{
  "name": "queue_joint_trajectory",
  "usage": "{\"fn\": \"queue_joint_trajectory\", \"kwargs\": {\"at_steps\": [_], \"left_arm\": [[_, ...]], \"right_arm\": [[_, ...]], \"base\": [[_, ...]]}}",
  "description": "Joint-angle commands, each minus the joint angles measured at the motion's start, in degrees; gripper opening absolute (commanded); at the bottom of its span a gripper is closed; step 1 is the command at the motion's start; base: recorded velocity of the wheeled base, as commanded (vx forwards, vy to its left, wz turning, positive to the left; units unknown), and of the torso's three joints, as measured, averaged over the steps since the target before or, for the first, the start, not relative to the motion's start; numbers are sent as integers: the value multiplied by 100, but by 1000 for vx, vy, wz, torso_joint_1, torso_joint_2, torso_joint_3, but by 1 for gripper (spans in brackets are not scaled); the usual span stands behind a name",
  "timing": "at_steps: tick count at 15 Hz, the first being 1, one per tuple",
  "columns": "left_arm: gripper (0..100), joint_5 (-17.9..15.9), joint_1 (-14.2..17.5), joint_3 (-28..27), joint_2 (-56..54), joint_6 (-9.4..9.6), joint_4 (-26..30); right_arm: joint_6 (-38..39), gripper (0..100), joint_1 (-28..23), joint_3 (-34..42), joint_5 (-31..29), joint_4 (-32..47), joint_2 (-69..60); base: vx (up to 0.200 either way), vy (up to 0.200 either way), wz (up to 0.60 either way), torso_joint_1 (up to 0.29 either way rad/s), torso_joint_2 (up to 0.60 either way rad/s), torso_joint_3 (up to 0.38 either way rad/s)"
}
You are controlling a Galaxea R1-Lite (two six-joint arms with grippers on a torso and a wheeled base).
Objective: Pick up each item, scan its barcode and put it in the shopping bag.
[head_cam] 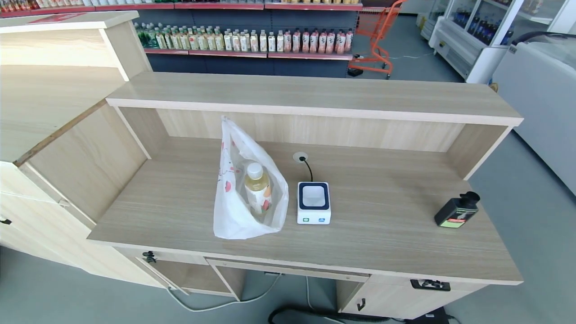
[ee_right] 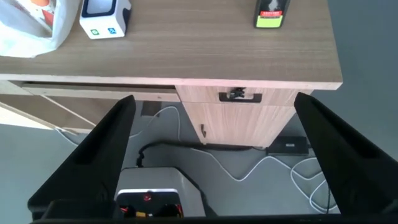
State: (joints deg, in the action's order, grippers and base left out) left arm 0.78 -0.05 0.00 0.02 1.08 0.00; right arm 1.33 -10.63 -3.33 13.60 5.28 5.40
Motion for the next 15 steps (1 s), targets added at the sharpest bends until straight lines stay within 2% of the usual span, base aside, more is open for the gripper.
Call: {"fn": "queue_joint_trajectory", "kwargs": {"at_steps": [1, 15], "left_arm": [[100, 1, -4, 0, -2, 15, 0], [100, 1, -4, 0, -2, -21, 0]], "right_arm": [[-1, 100, 0, -1, 2, -1, 31], [8, 100, 0, -19, 19, 8, 31]], "base": [[0, -200, 0, -7, 2, 12], [0, -200, 0, 5, 2, 2]]}}
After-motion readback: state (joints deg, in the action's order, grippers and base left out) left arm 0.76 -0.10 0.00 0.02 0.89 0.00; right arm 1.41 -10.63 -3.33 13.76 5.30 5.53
